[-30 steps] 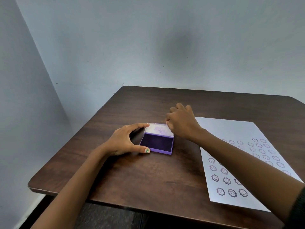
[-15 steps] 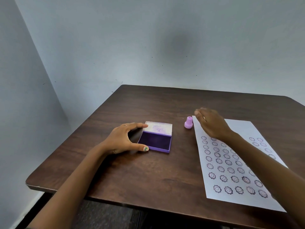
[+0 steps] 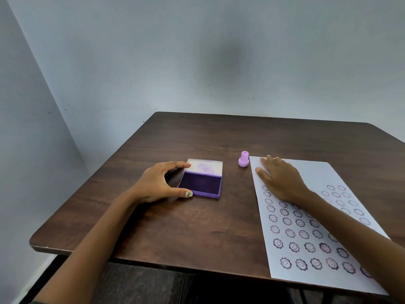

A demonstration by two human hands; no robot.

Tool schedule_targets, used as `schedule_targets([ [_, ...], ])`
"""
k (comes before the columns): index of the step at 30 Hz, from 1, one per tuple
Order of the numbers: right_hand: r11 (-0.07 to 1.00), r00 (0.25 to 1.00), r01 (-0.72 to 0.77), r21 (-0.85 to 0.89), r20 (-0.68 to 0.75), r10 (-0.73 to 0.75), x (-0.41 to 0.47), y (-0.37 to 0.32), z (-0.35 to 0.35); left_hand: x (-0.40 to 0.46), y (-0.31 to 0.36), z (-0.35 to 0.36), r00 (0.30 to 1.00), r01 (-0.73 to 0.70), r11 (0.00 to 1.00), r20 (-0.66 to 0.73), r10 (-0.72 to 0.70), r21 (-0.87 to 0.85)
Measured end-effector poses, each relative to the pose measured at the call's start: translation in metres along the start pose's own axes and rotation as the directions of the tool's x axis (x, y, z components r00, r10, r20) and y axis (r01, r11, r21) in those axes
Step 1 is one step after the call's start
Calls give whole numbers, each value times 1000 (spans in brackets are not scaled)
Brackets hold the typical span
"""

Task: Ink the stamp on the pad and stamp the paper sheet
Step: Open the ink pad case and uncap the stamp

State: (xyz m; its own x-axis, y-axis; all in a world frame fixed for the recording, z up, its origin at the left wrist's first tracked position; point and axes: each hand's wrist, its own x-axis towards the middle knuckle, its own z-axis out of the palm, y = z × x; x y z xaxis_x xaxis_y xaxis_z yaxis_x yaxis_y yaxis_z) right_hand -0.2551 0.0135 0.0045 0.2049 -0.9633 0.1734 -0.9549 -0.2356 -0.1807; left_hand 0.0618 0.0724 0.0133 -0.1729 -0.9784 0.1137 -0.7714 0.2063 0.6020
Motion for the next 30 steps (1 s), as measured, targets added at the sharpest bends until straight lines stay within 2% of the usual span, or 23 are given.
schedule_targets([
  [5,999,1000,-24,41,19,23,-3,0,-3,-1,1,0,1000,2,1000,1,-2,-7],
  [10,967,992,28,253,-126,5,8,-17,-12,-1,2,0,1000,2,1000,-6,-2,-12],
  [14,881,983,60,469,-183,30,21,-36,-15,-2,3,1,1000,3,1000,-11,-3,-14],
  [21,826,972,73,559,-226,67,24,-50,-8,-2,3,3,999,11,998,-46,-14,-59],
  [25,715,975,106,691,-214,63,17,-55,-9,3,2,2,999,28,975,-33,-36,-221],
  [30,462,996,80,883,-88,-4,11,-53,-13,21,23,6,992,86,972,-67,-103,-220],
])
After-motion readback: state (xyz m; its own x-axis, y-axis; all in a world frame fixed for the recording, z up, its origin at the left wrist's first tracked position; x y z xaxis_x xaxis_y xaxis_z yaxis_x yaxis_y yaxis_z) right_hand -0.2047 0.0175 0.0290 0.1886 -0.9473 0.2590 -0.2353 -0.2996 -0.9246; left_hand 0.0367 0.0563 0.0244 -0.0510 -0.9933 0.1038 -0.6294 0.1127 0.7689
